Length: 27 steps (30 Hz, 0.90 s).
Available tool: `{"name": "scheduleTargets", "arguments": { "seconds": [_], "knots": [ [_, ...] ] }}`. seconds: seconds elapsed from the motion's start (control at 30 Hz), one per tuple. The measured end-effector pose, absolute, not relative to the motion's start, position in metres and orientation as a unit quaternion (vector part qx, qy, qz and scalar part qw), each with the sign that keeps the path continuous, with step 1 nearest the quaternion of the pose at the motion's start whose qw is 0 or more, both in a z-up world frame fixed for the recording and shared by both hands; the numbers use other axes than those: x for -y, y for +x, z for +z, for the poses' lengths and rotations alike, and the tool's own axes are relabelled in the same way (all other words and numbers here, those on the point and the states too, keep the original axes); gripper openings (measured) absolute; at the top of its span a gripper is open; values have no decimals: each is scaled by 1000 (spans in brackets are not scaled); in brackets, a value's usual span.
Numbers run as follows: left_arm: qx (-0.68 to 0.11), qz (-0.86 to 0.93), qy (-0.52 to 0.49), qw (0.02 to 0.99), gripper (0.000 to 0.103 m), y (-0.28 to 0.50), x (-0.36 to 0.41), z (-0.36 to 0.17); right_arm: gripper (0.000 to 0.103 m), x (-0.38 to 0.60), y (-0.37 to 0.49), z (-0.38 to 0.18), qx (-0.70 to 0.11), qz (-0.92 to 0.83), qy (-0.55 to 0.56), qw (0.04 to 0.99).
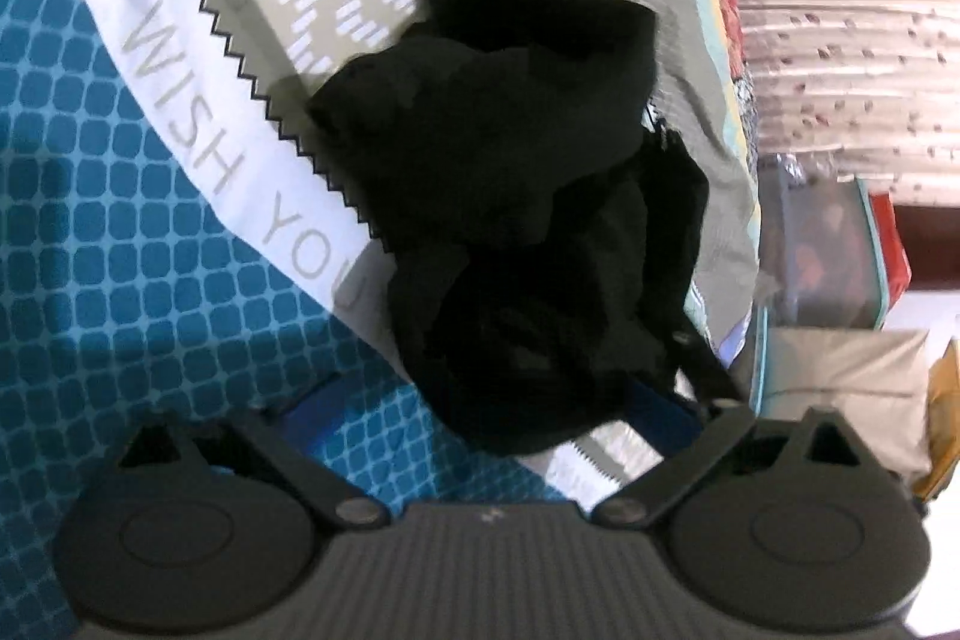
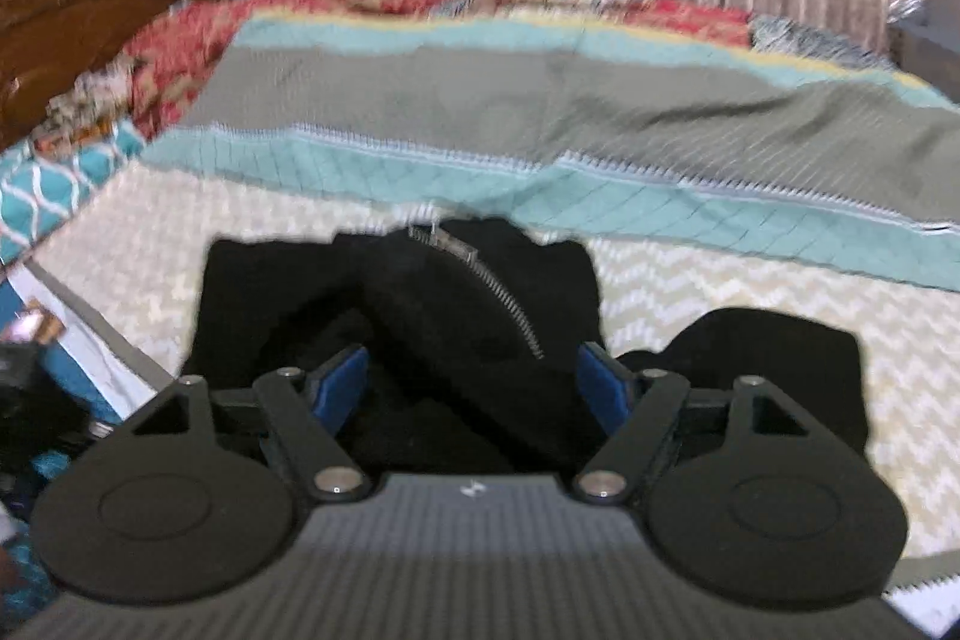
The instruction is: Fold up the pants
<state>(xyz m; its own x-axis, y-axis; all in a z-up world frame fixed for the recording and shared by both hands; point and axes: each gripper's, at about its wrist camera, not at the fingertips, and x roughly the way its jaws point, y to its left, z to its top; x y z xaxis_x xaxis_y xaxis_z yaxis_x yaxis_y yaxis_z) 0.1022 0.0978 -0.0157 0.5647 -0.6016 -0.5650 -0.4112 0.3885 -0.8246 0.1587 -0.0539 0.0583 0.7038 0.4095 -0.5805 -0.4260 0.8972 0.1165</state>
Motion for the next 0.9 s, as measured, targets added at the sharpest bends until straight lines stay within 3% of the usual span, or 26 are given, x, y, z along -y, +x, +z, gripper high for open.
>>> {"name": "scheduleTargets", "arguments": {
  "seconds": [0.03, 0.07, 0.1, 0.13, 0.53, 0.77, 0.9],
  "knots": [
    [-465, -71, -555, 687, 72, 104, -98, -19, 43, 50, 163, 52, -318, 226, -21, 920],
    [-469, -77, -560, 679, 39, 109, -96, -23, 27, 48, 165, 50, -321, 226, -29, 919],
    [-477, -82, -561, 672, 29, 114, -92, -26, 10, 49, 169, 52, -322, 217, -36, 921],
    [-481, -81, -557, 672, 20, 117, -88, -27, 8, 55, 171, 58, -320, 210, -26, 924],
    [-411, -78, -446, 791, 15, 46, -127, 50, 6, 275, 123, 164, -190, -9, 183, 964],
    [-430, -28, -409, 804, 15, -35, -141, 36, 6, 357, 48, 130, -194, -140, 230, 943],
    [-457, -19, -371, 808, 22, -46, -127, 26, 11, 373, 25, 81, -255, -211, 253, 909]
  ]
}}
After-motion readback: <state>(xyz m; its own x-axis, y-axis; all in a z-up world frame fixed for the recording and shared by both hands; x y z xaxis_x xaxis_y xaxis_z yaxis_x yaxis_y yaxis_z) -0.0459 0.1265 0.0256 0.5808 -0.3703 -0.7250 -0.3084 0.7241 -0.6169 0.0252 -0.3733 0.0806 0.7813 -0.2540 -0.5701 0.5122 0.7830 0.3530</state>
